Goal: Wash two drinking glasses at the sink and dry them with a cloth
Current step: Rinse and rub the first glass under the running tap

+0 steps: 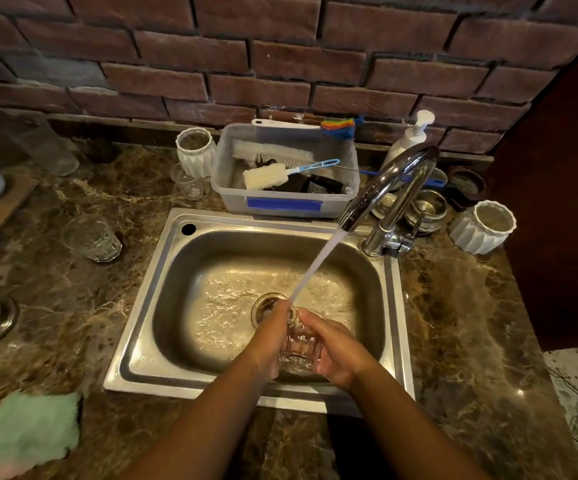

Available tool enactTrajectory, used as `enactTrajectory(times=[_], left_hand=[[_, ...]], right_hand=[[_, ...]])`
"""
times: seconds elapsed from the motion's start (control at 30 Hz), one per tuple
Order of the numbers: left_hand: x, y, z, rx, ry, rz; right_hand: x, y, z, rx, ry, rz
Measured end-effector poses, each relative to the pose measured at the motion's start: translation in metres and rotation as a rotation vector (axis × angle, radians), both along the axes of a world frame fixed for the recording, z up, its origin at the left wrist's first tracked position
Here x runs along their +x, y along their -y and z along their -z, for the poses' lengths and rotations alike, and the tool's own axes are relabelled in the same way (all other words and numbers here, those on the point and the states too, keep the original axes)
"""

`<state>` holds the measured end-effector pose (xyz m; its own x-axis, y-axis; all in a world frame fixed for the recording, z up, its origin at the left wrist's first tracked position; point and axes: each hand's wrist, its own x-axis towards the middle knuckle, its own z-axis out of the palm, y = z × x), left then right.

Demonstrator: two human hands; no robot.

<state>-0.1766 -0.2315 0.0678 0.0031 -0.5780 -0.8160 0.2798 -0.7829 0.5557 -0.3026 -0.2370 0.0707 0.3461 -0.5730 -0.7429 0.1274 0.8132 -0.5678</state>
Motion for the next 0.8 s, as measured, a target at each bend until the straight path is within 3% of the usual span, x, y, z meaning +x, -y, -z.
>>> enactTrajectory(times=[0.13, 0.23, 0.33, 0.47, 0.6, 0.8], left_hand=[[0.004, -0.001, -0.002, 0.038, -0.044, 0.035], [0.007, -0.003, -0.007, 0.084, -0.121, 0.036], [0.006, -0.004, -0.009, 0.042, -0.118, 0.015], [0.005, -0.003, -0.015, -0.093, 0.012, 0.134], [-0.002, -0.007, -0.029, -0.120, 0.158, 0.329], [-0.007, -0.025, -0.037, -0.141, 0.200, 0.488]], right_hand=[[-0.003, 0.002, -0.005, -0.012, 0.039, 0.002], [-0.001, 0.009, -0.006, -0.202, -0.187, -0.082], [-0.003, 0.021, -0.016, -0.337, -0.354, -0.303], [-0.016, 0.044, -0.048, -0.401, -0.365, -0.685], [-0.022, 0.060, -0.071, -0.394, -0.402, -1.072], [-0.022, 0.063, -0.081, -0.346, -0.571, -1.402]])
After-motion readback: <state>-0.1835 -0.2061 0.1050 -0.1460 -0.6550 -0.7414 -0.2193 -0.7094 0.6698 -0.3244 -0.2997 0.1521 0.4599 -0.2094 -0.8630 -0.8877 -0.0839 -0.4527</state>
